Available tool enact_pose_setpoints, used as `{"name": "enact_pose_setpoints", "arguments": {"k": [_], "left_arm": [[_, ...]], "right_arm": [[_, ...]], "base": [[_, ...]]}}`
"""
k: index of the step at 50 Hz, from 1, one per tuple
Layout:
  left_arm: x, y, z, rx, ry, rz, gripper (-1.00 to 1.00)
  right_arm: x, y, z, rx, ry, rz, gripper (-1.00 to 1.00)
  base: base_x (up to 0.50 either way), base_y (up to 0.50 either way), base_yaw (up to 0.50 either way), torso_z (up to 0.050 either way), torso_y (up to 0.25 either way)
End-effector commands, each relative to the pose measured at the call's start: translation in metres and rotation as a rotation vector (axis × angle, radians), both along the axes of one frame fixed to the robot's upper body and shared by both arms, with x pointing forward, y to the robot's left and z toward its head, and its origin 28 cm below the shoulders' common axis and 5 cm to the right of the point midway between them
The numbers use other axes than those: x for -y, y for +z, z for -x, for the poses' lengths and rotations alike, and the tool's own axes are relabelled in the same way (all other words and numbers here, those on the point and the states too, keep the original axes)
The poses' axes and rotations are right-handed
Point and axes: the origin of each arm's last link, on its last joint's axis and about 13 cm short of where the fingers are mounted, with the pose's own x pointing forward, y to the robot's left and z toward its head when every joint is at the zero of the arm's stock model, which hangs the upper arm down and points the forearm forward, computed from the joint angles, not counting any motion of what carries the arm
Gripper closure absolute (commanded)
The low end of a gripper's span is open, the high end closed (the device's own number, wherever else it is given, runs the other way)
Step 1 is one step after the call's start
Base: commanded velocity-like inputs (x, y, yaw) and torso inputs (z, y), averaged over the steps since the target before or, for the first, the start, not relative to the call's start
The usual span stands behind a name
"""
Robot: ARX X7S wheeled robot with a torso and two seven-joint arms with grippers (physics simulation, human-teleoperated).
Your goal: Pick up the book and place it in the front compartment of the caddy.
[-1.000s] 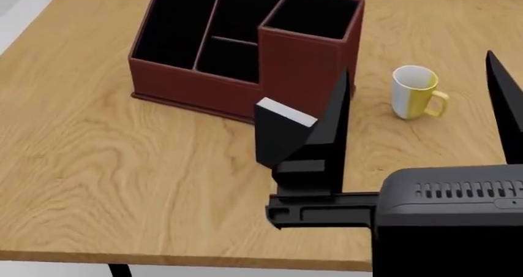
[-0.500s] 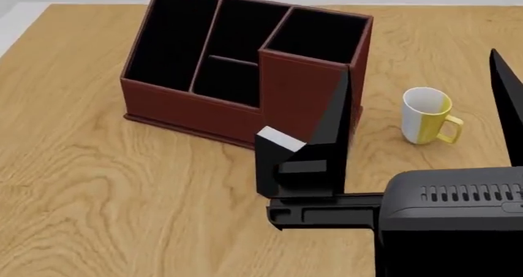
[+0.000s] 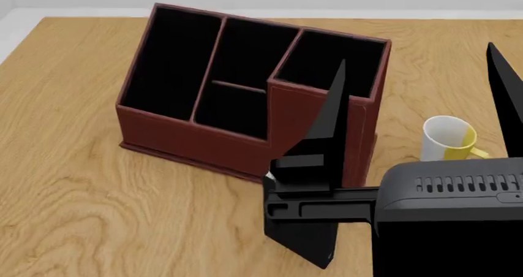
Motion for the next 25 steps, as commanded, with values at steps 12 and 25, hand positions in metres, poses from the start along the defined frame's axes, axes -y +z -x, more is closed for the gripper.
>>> {"name": "enact_pose_setpoints", "arguments": {"k": [12,25], "left_arm": [[0.0006,-0.0003,-0.0001,-0.002,-0.006,-0.001,-1.0],[0.0016,0.0004,0.0004,0.0,-0.016,-0.001,-1.0]], "right_arm": [[0.0008,-0.0001,-0.0003,-0.001,0.0,-0.003,-1.0],[0.0003,0.0001,0.0007,-0.001,-0.002,-0.002,-1.0]], "base": [[0.3,0.08,0.0,0.0,0.002],[0.3,0.08,0.0,0.0,0.001]]}}
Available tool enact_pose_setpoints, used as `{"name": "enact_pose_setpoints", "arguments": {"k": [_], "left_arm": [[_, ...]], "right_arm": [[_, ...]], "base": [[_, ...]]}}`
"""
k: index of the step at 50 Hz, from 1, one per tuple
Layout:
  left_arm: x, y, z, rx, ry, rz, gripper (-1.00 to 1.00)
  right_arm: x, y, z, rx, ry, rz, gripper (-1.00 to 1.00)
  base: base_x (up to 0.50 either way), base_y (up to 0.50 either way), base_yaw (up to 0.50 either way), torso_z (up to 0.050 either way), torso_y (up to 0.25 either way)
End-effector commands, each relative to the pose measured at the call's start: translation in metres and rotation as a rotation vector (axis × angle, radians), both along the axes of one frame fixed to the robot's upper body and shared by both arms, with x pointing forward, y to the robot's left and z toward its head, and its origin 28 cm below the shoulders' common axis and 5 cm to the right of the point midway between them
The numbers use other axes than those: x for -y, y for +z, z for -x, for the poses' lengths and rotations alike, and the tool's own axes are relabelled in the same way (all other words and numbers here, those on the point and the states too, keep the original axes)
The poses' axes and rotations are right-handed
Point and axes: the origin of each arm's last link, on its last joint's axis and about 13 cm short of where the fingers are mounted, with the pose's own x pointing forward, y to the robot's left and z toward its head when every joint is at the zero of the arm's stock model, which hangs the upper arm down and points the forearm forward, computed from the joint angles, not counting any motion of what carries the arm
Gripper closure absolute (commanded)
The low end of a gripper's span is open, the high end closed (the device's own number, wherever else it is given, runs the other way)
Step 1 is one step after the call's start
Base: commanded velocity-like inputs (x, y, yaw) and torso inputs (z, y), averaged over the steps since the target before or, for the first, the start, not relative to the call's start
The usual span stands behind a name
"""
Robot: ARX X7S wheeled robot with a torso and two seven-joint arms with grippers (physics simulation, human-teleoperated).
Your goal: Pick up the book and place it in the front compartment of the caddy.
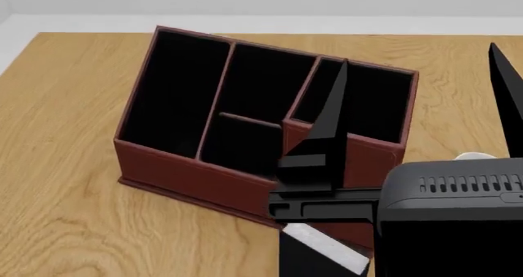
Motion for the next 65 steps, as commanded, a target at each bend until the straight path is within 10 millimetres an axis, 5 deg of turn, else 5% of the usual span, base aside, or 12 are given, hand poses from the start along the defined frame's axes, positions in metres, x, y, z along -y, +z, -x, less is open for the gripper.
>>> {"name": "enact_pose_setpoints", "arguments": {"k": [1,49,57,65], "left_arm": [[0.001,0.0,0.0,0.001,-0.005,0.0,-1.0],[0.001,0.001,0.0,0.005,-0.007,0.002,-1.0],[-0.001,0.001,0.001,0.006,-0.006,0.009,-1.0],[-0.001,0.002,0.002,0.009,-0.007,0.014,-1.0]], "right_arm": [[0.0,0.0,0.0,0.0,-0.001,0.002,-1.0],[0.0,0.004,-0.001,0.002,-0.005,-0.002,-1.0],[0.005,0.018,-0.005,-0.068,0.026,0.02,-1.0],[0.022,0.058,-0.004,-0.224,0.097,0.103,-1.0]], "base": [[0.3,0.08,0.0,0.0,0.0],[0.22,0.06,0.0,0.0,0.001],[0.0,0.0,0.0,0.0,0.0],[0.0,0.0,0.0,0.0,0.0]]}}
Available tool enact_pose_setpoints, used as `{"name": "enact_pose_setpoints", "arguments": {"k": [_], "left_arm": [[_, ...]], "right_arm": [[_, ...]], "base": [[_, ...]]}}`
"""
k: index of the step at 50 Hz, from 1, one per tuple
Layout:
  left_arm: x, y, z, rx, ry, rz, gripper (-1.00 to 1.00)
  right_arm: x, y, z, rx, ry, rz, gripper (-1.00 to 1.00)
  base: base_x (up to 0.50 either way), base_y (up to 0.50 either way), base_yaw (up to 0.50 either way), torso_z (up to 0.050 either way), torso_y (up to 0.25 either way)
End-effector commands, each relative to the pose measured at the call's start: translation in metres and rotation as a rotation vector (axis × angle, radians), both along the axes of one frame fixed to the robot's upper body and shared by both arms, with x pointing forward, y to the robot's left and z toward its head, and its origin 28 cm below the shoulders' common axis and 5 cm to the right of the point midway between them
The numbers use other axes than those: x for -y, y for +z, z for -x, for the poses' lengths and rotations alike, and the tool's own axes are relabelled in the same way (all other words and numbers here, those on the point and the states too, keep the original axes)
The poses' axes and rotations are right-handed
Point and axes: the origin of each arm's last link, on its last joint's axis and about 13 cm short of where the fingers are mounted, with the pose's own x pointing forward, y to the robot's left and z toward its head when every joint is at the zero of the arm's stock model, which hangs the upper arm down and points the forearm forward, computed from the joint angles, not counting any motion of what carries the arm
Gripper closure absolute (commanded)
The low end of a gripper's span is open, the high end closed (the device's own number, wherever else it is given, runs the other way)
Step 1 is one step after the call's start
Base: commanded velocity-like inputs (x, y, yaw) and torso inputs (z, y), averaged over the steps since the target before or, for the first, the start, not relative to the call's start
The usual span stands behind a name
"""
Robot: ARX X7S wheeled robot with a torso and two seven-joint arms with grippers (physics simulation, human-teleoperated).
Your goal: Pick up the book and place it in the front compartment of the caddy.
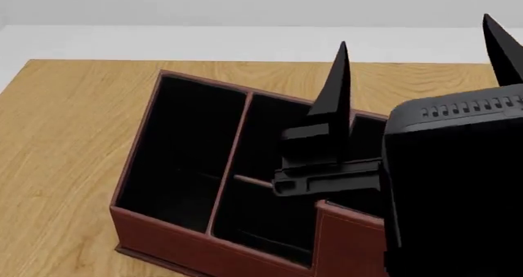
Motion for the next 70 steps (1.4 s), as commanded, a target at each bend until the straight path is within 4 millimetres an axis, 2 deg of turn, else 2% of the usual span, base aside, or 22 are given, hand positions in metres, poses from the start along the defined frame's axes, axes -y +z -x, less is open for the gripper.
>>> {"name": "enact_pose_setpoints", "arguments": {"k": [1,7,14,23,30,38,44,52,70], "left_arm": [[-0.001,0.001,0.001,0.003,-0.001,0.007,-1.0],[-0.001,0.001,0.002,0.005,-0.001,0.01,-1.0],[-0.002,0.001,0.002,0.007,-0.001,0.014,-1.0],[-0.004,0.002,0.004,0.011,0.003,0.021,-1.0],[-0.004,0.001,0.003,0.01,0.0,0.024,-1.0],[-0.004,0.002,0.005,0.013,0.004,0.028,-1.0],[-0.006,0.002,0.005,0.017,0.009,0.034,-1.0],[-0.006,0.002,0.005,0.018,0.006,0.034,-1.0],[-0.006,0.003,0.006,0.024,0.001,0.037,-1.0]], "right_arm": [[0.016,0.04,0.002,-0.169,0.079,0.071,-1.0],[0.019,0.063,0.0,-0.344,0.186,0.099,-1.0],[0.008,0.073,-0.012,-0.535,0.301,0.07,-1.0],[0.022,0.091,0.005,-0.811,0.357,0.184,-1.0],[0.025,0.092,0.003,-0.966,0.378,0.237,-1.0],[0.029,0.087,-0.003,-1.131,0.4,0.298,-1.0],[0.029,0.074,-0.004,-1.25,0.423,0.324,-1.0],[0.03,0.063,-0.006,-1.309,0.438,0.329,-1.0],[0.029,0.022,-0.021,-1.45,0.424,0.334,-1.0]], "base": [[0.0,0.0,0.0,0.0,0.0],[0.0,0.0,0.0,0.0,0.0],[0.0,0.0,0.0,0.0,0.0],[0.0,0.0,0.0,0.0,0.0],[0.0,0.0,0.0,0.0,0.0],[0.0,0.0,0.0,0.0,0.0],[0.0,0.0,0.0,0.0,0.0],[0.0,0.0,0.0,0.0,0.0],[0.0,0.0,0.0,0.0,0.0]]}}
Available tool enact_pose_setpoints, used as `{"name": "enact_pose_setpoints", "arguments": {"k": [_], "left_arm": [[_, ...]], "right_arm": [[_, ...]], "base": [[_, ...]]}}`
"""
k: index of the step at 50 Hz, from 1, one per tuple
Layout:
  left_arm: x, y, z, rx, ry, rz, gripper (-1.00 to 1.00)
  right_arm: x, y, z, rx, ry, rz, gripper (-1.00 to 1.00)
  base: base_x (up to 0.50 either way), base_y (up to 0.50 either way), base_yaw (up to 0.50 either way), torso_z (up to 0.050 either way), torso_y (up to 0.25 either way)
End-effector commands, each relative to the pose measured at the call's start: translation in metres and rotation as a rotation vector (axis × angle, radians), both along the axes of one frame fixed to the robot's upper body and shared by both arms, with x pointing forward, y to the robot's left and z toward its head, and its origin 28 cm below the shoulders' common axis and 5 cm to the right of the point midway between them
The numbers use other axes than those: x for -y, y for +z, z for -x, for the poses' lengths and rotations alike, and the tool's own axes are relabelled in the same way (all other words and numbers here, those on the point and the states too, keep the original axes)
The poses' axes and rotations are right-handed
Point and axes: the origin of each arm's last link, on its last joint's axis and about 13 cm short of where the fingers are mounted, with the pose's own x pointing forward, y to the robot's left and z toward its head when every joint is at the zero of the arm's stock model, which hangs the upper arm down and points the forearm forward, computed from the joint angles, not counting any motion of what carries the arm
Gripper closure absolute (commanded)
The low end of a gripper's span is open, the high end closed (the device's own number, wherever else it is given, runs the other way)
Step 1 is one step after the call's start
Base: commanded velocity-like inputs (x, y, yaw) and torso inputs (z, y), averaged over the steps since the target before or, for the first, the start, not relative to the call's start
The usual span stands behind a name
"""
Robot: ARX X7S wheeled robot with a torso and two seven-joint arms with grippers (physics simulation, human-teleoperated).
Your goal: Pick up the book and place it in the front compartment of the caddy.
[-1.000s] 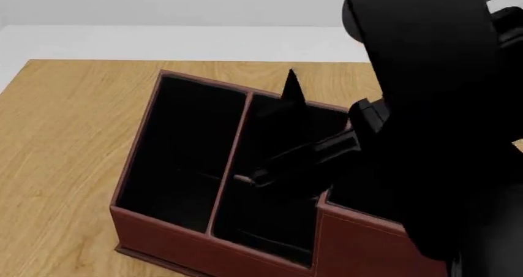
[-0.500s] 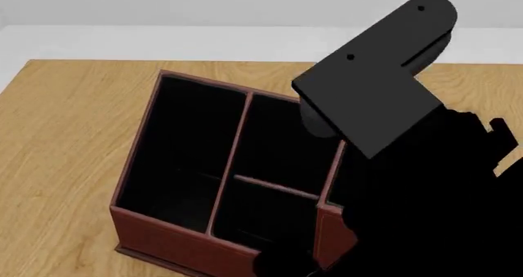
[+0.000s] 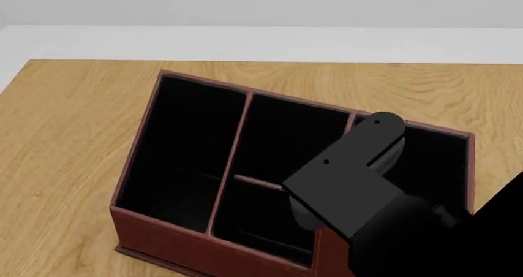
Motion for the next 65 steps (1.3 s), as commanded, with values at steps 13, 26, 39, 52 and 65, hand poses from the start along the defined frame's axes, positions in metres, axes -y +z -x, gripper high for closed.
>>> {"name": "enact_pose_setpoints", "arguments": {"k": [13,26,39,52,65], "left_arm": [[0.0,0.0,0.001,0.002,-0.005,0.002,-1.0],[-0.001,0.0,0.002,0.008,0.0,0.007,-1.0],[-0.001,0.001,0.003,0.011,0.0,0.007,-1.0],[-0.001,0.001,0.002,0.008,-0.003,0.008,-1.0],[-0.002,0.001,0.004,0.01,-0.001,0.009,-1.0]], "right_arm": [[0.004,-0.045,-0.018,-0.132,-0.01,0.134,-1.0],[0.003,-0.061,-0.031,-0.136,-0.016,0.197,-1.0],[0.002,-0.078,-0.038,-0.153,0.01,0.213,-1.0],[0.003,-0.095,-0.039,-0.193,0.011,0.246,-1.0],[0.005,-0.111,-0.039,-0.226,0.01,0.296,-1.0]], "base": [[0.0,0.0,0.0,0.0,0.0],[0.0,0.0,0.0,0.0,0.0],[0.0,0.0,0.0,0.0,0.0],[0.0,0.0,0.0,0.0,0.0],[0.0,0.0,0.0,0.0,0.0]]}}
